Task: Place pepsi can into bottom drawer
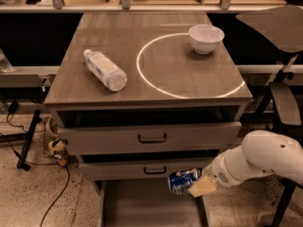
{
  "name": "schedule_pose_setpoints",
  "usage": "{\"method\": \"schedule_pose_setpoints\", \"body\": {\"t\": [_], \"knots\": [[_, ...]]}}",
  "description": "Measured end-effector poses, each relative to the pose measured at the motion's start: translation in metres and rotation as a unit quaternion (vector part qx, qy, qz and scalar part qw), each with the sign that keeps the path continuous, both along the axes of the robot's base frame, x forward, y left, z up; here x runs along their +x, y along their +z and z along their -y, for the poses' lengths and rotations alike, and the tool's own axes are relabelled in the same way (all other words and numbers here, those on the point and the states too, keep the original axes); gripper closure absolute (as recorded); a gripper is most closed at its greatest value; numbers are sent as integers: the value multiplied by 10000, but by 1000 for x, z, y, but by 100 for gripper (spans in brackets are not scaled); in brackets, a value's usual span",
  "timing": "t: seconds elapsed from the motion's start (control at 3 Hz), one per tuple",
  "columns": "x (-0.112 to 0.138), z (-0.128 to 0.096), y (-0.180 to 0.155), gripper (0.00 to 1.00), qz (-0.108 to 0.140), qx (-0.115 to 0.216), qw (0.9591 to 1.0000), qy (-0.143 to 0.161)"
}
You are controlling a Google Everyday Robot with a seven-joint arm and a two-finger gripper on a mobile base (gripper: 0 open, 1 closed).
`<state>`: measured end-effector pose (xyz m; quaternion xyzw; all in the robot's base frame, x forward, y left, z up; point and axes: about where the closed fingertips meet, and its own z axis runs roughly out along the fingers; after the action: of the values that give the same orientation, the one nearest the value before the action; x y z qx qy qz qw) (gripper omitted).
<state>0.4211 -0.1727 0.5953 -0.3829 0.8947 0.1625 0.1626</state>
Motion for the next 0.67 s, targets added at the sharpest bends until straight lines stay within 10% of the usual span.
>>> {"method": "schedule_pose_setpoints", "body": {"t": [0.33, 0.67], "knots": [[-7, 10, -97, 100, -441, 21, 9990, -77], [-7, 10, -97, 100, -441, 21, 9990, -77]]}}
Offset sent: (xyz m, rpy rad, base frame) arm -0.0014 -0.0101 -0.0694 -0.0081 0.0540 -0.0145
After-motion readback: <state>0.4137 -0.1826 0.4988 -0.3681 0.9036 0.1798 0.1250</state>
